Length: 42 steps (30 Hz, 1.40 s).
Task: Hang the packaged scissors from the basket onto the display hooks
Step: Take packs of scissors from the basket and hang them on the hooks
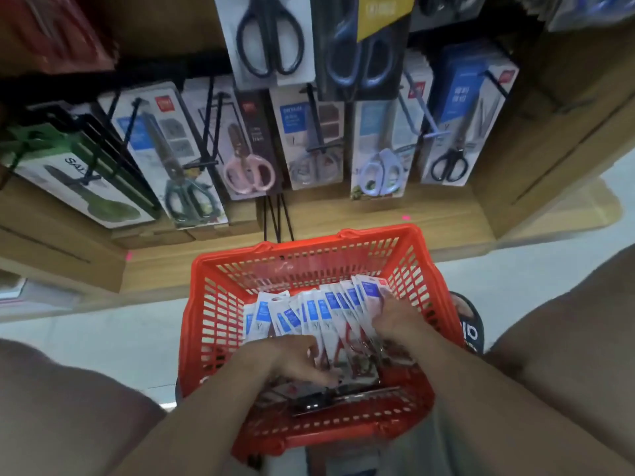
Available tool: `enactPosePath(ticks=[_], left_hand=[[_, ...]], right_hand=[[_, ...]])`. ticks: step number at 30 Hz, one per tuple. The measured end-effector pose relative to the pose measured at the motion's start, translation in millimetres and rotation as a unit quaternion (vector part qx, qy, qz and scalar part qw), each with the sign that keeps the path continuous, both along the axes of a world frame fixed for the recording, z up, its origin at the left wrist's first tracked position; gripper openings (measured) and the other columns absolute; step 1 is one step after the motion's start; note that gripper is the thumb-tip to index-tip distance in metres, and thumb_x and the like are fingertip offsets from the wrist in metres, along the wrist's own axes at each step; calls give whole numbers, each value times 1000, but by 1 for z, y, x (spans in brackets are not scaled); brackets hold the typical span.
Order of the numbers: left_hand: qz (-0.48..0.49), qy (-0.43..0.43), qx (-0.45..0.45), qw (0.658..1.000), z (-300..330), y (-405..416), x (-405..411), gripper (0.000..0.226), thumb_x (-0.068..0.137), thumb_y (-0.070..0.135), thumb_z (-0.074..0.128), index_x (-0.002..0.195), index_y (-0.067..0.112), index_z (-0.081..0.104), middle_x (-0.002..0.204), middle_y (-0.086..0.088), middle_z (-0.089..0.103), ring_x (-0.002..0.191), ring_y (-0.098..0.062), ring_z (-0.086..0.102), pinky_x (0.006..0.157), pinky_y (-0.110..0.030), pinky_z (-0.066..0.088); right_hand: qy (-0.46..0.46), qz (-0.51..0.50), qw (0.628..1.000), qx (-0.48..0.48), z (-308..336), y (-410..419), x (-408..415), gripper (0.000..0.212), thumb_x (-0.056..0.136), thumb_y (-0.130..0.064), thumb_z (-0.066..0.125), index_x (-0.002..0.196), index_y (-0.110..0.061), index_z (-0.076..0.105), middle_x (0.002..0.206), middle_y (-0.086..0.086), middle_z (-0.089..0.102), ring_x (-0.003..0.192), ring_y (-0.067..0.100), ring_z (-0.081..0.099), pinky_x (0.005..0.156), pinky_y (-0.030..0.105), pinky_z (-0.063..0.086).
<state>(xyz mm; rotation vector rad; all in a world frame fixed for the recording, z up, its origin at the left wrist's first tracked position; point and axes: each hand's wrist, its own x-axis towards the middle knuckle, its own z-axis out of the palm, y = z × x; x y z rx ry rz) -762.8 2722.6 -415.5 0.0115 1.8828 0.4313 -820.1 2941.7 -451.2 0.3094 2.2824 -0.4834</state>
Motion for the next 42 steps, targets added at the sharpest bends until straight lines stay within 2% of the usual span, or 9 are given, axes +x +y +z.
enactPosePath(ticks=[3,9,16,18,25,28,31,36,42], left_hand=[[-109,32,-16,993,-17,7,15,66,87,52,79,140,20,55,142,-7,61,125,-28,60,87,-31,45],[-143,98,-18,985,-37,8,27,39,106,32,55,144,24,60,146,-11,61,130,-32,59,105,-40,50],[2,261,-39,964,-37,-15,-2,42,110,36,47,146,14,52,126,-11,68,107,-26,66,83,-36,51],[18,294,-35,955,-35,-10,-1,52,110,41,45,156,15,40,138,-13,62,118,-31,64,92,-40,53],[-31,88,45,995,-39,28,36,78,99,78,37,158,27,36,162,-10,41,146,-33,45,120,-54,37],[14,25,31,999,-37,35,40,68,107,69,24,155,28,48,166,-8,41,150,-29,40,121,-49,32],[-7,5,34,999,-38,29,38,44,108,45,49,145,25,58,154,-6,54,139,-27,52,111,-40,42],[7,-96,14,995,-41,26,43,66,98,46,58,159,32,38,165,-5,40,148,-29,40,117,-49,34],[8,-125,-1,992,-46,17,39,78,92,53,64,161,30,36,171,-3,30,155,-29,29,120,-50,28]], right_hand=[[-25,-30,999,-34,-8,-3,2,76,91,-21,64,159,-16,31,144,14,58,131,33,59,100,29,48],[-53,26,998,-25,-14,4,4,70,93,-22,65,156,-14,37,136,14,62,121,31,63,100,35,53],[-59,-16,997,-46,-18,6,-2,108,81,-27,80,166,-24,14,151,13,49,138,34,50,113,43,46],[-63,-21,996,-56,-20,6,-4,104,85,-35,78,166,-25,14,158,13,44,142,34,46,117,44,43],[-60,-61,992,-93,-26,13,-5,73,101,-39,53,166,-34,20,169,10,24,146,34,41,122,41,34],[-52,-69,992,-93,-30,14,-3,74,100,-34,57,165,-34,22,166,11,27,144,33,43,118,41,37],[-61,-76,991,-89,-28,13,-2,83,92,-25,70,163,-32,27,162,13,33,135,32,51,111,39,46],[-86,-66,990,-85,-26,9,3,93,82,-16,81,158,-23,29,132,10,65,118,29,64,103,44,53],[-67,-53,994,-61,-27,8,6,109,81,-15,82,163,-19,12,136,14,61,126,34,60,107,46,51]])
